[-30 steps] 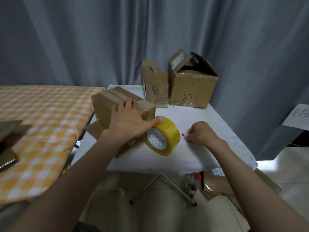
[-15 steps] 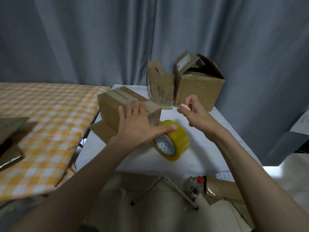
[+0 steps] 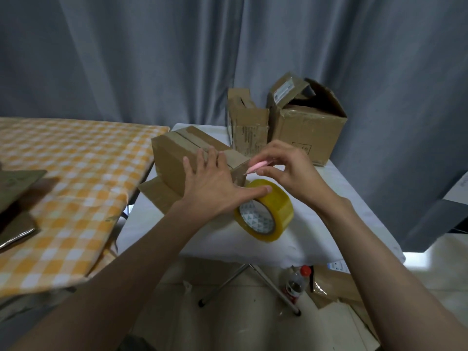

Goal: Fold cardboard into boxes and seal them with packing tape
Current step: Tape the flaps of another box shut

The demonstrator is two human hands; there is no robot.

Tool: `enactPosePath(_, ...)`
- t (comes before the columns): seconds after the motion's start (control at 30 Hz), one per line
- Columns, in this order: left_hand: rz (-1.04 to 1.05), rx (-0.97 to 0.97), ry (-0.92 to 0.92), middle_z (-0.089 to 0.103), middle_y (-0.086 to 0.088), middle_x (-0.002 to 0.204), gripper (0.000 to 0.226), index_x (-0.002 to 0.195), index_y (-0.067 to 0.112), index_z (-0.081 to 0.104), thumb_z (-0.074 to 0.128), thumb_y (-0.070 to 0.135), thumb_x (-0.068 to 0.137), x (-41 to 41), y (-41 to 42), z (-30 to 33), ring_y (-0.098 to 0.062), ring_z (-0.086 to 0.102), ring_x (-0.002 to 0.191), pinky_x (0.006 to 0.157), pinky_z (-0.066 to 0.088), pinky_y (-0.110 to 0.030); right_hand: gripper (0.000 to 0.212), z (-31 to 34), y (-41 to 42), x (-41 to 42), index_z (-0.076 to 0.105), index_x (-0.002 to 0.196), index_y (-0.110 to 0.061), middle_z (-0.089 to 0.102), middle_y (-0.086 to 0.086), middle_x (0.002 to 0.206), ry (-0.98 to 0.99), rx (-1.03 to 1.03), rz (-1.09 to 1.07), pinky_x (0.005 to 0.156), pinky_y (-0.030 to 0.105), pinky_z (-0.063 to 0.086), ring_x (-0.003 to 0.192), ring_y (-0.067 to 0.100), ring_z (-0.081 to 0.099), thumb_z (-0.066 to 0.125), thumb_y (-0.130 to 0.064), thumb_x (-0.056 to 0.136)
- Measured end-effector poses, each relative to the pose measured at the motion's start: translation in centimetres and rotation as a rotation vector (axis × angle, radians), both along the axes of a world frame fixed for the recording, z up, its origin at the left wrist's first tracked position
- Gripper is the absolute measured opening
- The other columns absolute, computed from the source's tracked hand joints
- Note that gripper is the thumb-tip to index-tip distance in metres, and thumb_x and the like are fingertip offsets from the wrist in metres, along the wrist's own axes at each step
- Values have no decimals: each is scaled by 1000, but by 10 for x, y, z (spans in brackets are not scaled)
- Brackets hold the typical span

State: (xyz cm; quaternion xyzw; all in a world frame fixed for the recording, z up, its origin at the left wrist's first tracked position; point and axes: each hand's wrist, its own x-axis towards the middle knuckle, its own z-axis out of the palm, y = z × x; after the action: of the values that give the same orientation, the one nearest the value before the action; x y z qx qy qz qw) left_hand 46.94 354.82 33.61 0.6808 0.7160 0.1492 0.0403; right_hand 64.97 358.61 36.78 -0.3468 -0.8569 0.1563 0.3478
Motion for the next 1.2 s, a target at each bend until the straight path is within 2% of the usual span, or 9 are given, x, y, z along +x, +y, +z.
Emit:
enactPosePath(0.13,7,-21,7,-5,-13,166,141,158,12,6,20,105,52,0,0,2,-30,-11,152,117,-12,-58,15,-2,0,-2,80,94,-12,66,6,98,-31,65,-10,78,11,47,88,8,62,76,-3,82)
enactPosePath(0.37,4,-26,7,-5,-13,166,140,158,12,5,21,104,54,-1,1,2,-31,-11,152,118,-11,-60,16,-3,1,-6,81,92,-14,65,5,95,-48,91,-19,79,16,48,88,14,62,79,-5,80)
enactPosePath(0.6,12,-37,10,-6,-13,166,142,158,11,3,20,105,53,0,2,2,-32,-12,152,118,-12,-59,18,-14,23,5,81,91,-16,59,-5,91,-115,153,-190,76,1,34,83,7,52,79,-3,79)
enactPosePath(0.7,0,-31,9,-6,-13,166,143,158,11,3,20,106,53,-2,1,1,-32,-12,152,117,-13,-59,17,-25,35,23,81,92,-9,63,-6,83,-127,24,-366,66,-3,36,70,-5,55,78,2,80)
enactPosePath(0.8,-9,-37,13,-7,-14,165,142,158,11,2,19,106,53,-3,2,2,-32,-12,152,118,-13,-59,13,-43,39,27,82,92,-7,77,6,87,-224,-212,-468,59,0,37,72,3,63,75,0,83)
enactPosePath(0.93,-9,-43,31,-9,-14,165,141,158,12,2,19,105,54,-2,0,3,-32,-13,151,118,-13,-59,18,-51,32,27,82,92,-13,77,9,91,-357,-423,-471,45,5,38,65,3,58,66,-6,89)
enactPosePath(1.03,-7,-36,32,-7,-14,165,142,158,11,3,18,105,53,-1,0,4,-32,-12,152,118,-12,-59,17,-36,26,18,82,88,-17,77,5,91,-74,-508,-466,55,11,49,78,8,68,66,-22,94)
enactPosePath(1.1,-1,-36,33,-7,-14,165,140,158,11,2,19,104,56,-1,1,3,-32,-12,152,118,-12,-59,24,-20,19,5,82,88,-19,77,4,85,136,-698,-383,53,17,53,69,4,70,67,-37,93)
enactPosePath(1.2,-2,-30,32,-7,-14,165,137,158,13,3,21,104,58,0,0,4,-32,-11,152,119,-11,-59,22,-7,7,-11,81,95,-14,78,6,84,238,-976,-269,49,21,54,65,11,74,75,-34,88)
